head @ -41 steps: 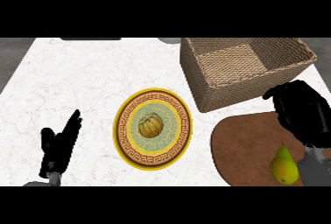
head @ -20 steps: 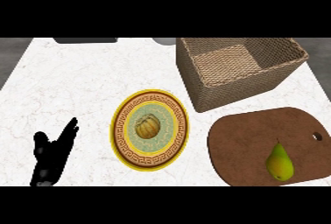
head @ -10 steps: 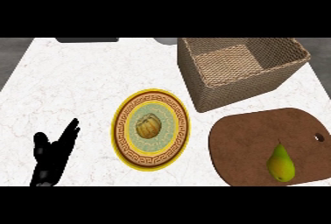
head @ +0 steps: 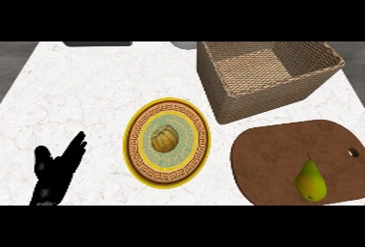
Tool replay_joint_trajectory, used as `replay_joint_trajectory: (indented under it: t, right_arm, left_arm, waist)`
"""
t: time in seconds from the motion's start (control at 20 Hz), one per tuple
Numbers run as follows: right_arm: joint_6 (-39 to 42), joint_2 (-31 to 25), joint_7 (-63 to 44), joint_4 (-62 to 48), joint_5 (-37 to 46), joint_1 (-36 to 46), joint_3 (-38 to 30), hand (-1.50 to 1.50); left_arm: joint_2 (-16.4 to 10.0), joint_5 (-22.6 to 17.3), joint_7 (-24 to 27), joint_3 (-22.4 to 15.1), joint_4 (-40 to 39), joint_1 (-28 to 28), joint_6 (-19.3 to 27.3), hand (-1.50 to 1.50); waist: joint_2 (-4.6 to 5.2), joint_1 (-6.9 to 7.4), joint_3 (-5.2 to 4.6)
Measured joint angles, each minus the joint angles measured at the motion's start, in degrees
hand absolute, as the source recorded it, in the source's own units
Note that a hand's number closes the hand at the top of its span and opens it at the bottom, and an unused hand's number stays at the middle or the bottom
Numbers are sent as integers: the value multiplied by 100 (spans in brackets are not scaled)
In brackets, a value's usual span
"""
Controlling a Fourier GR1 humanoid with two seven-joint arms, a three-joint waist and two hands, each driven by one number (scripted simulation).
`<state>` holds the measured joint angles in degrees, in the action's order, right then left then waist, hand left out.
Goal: Pick the pear from the cutting board and place it in the basket
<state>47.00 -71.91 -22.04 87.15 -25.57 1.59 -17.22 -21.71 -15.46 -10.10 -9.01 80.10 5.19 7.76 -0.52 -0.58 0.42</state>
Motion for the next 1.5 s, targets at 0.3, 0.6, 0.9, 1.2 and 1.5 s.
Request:
replay_joint_trajectory:
  t: [0.3, 0.6, 0.9, 1.2, 1.5]
  right_arm:
    - [-349, 727, -107, 441, 342, -170, 23, -150]
    - [-714, 1406, -306, 823, 883, -142, 326, -150]
    - [-771, 1950, -113, 894, 1763, -294, 661, -150]
    - [-895, 2462, 139, 786, 2403, -325, 851, -150]
    - [-1059, 2845, 553, 708, 3014, -506, 913, -150]
  left_arm:
    - [88, 152, -121, 8, 168, 41, 83, 0]
    - [195, 250, -230, 21, 120, -39, 43, 0]
    - [254, 323, -313, 82, 156, -38, -28, 0]
    - [348, 432, -77, 173, 131, 53, -96, 0]
    - [374, 524, -119, 228, 217, 123, -171, 0]
  waist:
    - [4, 24, -3]
    - [9, 56, 0]
    - [16, 61, -2]
    - [11, 62, 3]
    - [8, 53, 6]
